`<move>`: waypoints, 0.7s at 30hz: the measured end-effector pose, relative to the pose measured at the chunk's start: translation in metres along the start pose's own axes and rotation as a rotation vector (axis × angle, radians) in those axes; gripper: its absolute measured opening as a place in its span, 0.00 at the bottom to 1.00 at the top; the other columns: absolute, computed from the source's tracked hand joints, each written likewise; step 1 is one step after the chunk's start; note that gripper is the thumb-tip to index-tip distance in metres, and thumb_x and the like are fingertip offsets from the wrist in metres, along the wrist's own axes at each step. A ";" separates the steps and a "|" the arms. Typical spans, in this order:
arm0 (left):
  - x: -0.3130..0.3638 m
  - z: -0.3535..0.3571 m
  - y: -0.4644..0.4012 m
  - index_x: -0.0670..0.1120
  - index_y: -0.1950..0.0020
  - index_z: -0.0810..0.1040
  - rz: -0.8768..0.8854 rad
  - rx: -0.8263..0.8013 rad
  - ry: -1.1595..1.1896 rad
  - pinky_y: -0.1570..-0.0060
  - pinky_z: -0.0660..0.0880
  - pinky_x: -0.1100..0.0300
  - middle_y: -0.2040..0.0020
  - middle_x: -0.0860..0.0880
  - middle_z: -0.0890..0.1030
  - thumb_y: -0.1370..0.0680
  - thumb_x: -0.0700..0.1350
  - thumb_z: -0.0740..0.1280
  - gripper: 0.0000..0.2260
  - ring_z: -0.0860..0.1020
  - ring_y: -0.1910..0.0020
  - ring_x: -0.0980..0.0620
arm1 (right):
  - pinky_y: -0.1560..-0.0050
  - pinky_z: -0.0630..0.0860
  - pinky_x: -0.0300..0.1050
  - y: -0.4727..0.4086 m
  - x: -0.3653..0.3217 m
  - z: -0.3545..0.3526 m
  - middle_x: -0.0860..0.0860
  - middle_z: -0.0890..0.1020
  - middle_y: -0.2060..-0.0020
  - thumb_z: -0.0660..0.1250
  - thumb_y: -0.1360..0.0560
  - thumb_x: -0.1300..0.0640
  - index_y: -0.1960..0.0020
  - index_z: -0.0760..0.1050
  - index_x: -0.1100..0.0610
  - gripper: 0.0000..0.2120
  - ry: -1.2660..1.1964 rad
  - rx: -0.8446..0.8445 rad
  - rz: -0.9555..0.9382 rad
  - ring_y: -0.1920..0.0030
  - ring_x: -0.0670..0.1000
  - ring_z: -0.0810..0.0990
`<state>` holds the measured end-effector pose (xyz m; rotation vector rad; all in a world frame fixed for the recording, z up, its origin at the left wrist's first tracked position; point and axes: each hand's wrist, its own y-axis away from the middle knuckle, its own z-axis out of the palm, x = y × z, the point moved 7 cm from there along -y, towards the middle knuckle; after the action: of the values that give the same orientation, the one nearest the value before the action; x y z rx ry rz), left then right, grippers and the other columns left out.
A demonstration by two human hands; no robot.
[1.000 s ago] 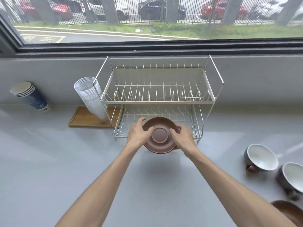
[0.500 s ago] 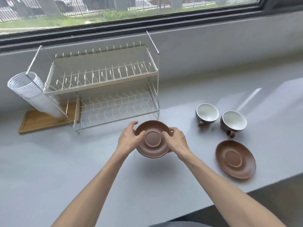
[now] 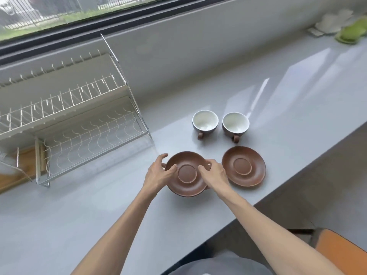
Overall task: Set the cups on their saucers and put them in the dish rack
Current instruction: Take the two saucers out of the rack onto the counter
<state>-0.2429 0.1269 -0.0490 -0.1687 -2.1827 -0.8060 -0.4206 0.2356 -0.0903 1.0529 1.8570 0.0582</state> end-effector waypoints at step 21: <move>0.022 0.037 -0.032 0.55 0.25 0.68 -0.011 0.008 -0.088 0.36 0.75 0.44 0.36 0.48 0.78 0.23 0.54 0.68 0.27 0.79 0.39 0.44 | 0.33 0.69 0.50 -0.024 0.019 -0.020 0.59 0.72 0.32 0.63 0.23 0.48 0.26 0.68 0.55 0.27 0.024 -0.046 0.058 0.32 0.59 0.73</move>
<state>-0.2932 0.1208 -0.0671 -0.1912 -2.2711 -0.8092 -0.4541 0.2410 -0.1046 1.0783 1.8385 0.1470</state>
